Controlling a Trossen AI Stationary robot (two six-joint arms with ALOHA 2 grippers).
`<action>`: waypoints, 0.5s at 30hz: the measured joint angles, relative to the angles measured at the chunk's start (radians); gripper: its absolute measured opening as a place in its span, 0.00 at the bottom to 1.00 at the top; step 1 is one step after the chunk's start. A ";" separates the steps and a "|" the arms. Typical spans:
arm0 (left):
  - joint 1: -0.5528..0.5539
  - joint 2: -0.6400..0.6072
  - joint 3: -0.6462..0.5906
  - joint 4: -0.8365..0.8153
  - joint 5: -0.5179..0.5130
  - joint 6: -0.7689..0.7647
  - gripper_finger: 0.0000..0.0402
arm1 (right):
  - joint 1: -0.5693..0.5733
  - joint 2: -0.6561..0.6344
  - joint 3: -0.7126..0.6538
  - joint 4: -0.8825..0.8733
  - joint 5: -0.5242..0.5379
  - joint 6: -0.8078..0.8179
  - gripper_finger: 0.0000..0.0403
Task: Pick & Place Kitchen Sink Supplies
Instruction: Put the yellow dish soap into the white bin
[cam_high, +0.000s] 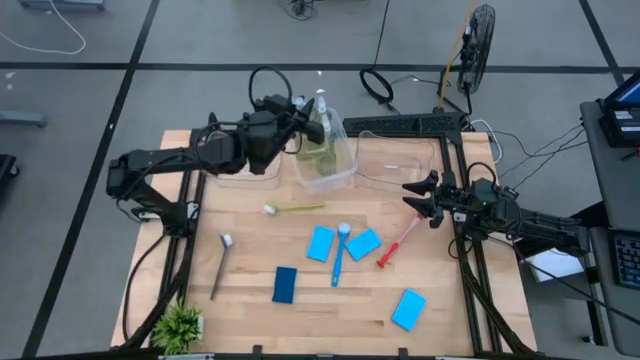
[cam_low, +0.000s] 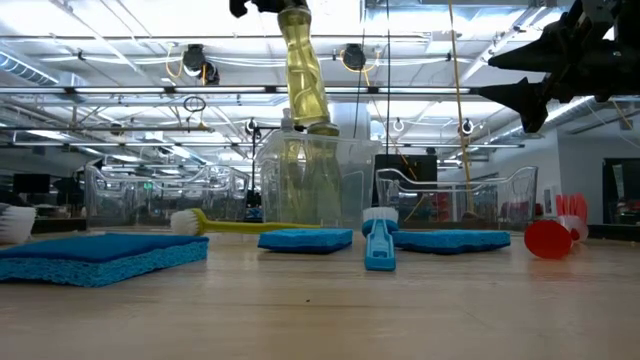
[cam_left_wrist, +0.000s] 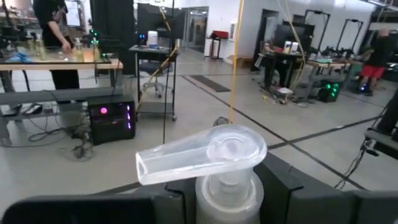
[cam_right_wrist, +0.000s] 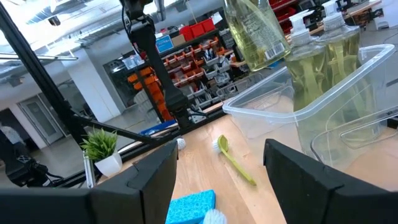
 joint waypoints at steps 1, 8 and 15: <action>0.004 0.000 0.000 -0.002 0.005 -0.003 0.28 | 0.000 0.000 0.000 0.000 0.000 0.000 0.56; -0.015 -0.012 -0.002 -0.018 0.010 0.003 0.28 | 0.000 0.000 0.000 0.000 0.000 0.000 0.56; -0.051 -0.048 -0.005 -0.045 -0.012 0.031 0.28 | 0.000 0.000 0.000 -0.004 0.000 0.000 0.56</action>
